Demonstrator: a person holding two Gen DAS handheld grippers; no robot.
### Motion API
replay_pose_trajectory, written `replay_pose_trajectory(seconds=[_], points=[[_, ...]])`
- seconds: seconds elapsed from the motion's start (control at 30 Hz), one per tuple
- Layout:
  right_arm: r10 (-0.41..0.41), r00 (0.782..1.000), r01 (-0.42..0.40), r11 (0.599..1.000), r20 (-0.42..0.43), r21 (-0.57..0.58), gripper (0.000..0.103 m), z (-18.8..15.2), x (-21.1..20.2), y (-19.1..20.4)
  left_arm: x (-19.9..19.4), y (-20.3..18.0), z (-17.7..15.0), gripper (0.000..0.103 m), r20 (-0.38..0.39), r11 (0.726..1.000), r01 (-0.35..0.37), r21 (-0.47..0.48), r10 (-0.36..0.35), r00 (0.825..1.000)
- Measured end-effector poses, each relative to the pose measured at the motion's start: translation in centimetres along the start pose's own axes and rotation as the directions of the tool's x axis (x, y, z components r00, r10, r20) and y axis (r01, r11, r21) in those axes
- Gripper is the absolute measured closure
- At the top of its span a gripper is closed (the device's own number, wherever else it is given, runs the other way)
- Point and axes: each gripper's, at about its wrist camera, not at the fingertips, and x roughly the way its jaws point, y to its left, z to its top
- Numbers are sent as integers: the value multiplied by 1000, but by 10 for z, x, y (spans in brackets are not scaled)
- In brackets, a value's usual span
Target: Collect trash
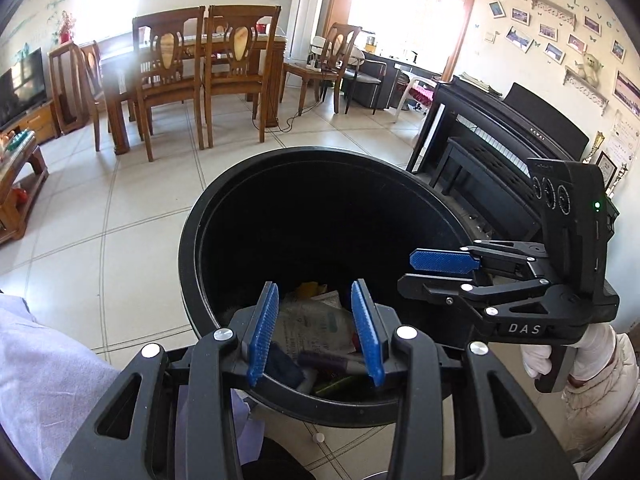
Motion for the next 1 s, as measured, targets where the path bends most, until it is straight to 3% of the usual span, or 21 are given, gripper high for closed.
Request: replay_pose_trajectory(seconds=[0.07, 0.2, 0.27, 0.3, 0.4, 0.63, 1.0], points=[[5, 1000, -5, 1000, 4, 6, 60, 0, -1, 1, 1, -3, 2, 54, 7, 1000, -5, -2, 5, 1000], [11, 1000, -11, 1000, 14, 19, 51, 2, -4, 6, -5, -5, -2, 51, 20, 1000, -18, -6, 18, 1000], [15, 1000, -15, 1000, 19, 21, 47, 2, -5, 10, -12, -6, -5, 26, 35, 999, -45, -6, 45, 998], [17, 1000, -18, 1000, 23, 23, 40, 3, -5, 12, -17, -5, -6, 23, 52, 998, -65, -7, 65, 997], [27, 999, -28, 999, 43, 21, 31, 2, -8, 25, -32, -2, -10, 22, 88, 996, -87, -20, 88, 992], [63, 996, -62, 998, 62, -17, 19, 9, -6, 67, -76, 12, -21, 5, 175, 982, -174, -72, 184, 967], [105, 992, -96, 988, 75, -119, 6, 32, 18, 166, -143, 47, -52, 5, 262, 946, -271, -178, 311, 913]])
